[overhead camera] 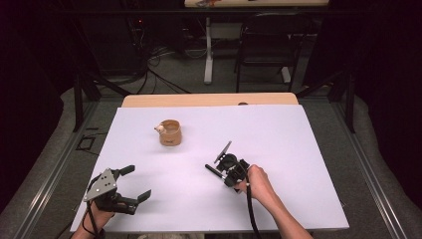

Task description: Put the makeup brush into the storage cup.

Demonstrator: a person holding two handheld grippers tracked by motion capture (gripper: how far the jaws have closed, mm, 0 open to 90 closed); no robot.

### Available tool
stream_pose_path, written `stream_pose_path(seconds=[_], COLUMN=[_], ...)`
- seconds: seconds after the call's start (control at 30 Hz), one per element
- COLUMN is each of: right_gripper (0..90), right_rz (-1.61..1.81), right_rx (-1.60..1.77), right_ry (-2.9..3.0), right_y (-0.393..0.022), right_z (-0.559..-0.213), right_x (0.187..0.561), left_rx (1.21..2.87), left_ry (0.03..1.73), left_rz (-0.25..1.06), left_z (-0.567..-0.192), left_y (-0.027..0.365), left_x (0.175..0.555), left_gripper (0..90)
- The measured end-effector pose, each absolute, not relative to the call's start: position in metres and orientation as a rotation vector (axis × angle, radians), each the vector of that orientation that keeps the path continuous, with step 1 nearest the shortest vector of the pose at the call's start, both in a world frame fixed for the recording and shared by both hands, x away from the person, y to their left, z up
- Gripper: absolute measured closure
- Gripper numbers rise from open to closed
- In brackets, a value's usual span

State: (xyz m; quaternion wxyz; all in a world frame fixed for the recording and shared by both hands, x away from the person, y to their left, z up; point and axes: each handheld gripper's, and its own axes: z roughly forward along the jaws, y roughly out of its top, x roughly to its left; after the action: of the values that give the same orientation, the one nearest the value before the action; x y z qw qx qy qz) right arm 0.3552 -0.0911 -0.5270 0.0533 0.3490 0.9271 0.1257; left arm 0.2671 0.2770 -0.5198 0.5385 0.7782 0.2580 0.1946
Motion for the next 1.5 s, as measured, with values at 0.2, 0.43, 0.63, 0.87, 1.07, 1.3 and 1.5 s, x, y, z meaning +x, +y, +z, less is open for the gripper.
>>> stream_pose_path(seconds=[0.2,0.43,0.63,0.87,1.07,1.3,1.5], right_gripper=[77.2,77.2,77.3,77.3,77.3,77.3,77.3], right_rz=[0.393,0.409,0.381,0.357,0.370,0.335,0.336], right_rx=[0.999,0.867,0.795,0.688,0.605,0.527,0.484], right_ry=[2.814,2.821,2.836,2.852,2.865,2.868,2.877], right_y=[-0.096,-0.097,-0.097,-0.096,-0.092,-0.084,-0.079], right_z=[-0.517,-0.507,-0.502,-0.495,-0.486,-0.473,-0.473], right_x=[0.353,0.348,0.346,0.344,0.345,0.347,0.346], left_rx=[1.855,1.868,1.876,1.881,1.890,1.906,1.917], left_ry=[0.615,0.609,0.609,0.610,0.616,0.614,0.608], left_rz=[0.464,0.464,0.463,0.463,0.459,0.452,0.442], left_z=[-0.520,-0.520,-0.520,-0.520,-0.521,-0.521,-0.521], left_y=[0.277,0.275,0.274,0.274,0.274,0.273,0.272], left_x=[0.267,0.267,0.267,0.268,0.269,0.270,0.271], left_gripper=[0.0,0.0,0.0,0.1,0.1,0.2,0.9])
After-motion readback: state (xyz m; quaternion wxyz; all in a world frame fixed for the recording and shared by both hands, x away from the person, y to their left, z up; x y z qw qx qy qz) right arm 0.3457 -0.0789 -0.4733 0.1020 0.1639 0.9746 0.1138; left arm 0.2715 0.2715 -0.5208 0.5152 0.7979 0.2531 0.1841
